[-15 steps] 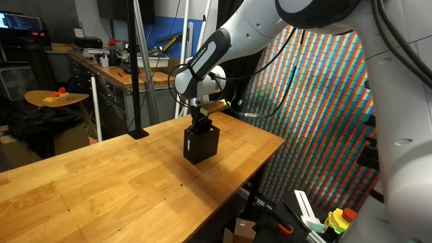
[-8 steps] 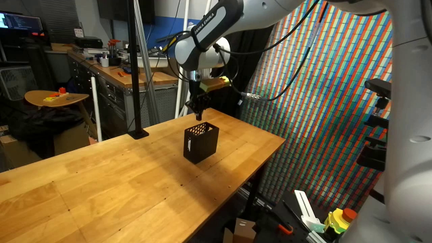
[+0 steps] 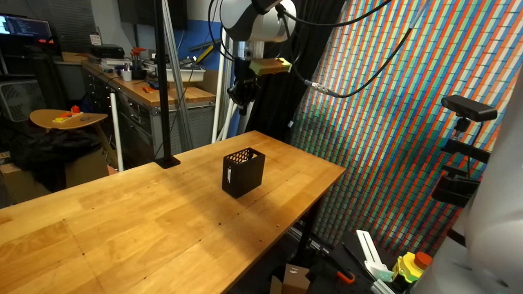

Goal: Put the towel in the box

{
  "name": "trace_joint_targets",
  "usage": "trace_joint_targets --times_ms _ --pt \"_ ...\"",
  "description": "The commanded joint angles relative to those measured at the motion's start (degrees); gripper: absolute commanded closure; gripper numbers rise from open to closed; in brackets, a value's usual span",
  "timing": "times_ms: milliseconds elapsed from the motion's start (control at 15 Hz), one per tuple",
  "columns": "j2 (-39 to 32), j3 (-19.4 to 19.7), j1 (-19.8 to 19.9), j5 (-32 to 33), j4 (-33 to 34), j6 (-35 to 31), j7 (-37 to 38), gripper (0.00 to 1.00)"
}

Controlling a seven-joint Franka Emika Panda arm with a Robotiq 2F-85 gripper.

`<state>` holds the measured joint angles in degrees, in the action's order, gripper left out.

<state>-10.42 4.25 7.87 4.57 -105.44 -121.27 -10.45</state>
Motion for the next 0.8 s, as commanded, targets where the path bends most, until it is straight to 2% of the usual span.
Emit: trace_joint_targets --times_ms 0,733 --pt "0.2 0.4 -0.4 -0.2 -0.1 0.2 -0.1 0.95" --pt "0.2 0.3 -0.4 -0.2 -0.7 0.2 -0.1 0.95"
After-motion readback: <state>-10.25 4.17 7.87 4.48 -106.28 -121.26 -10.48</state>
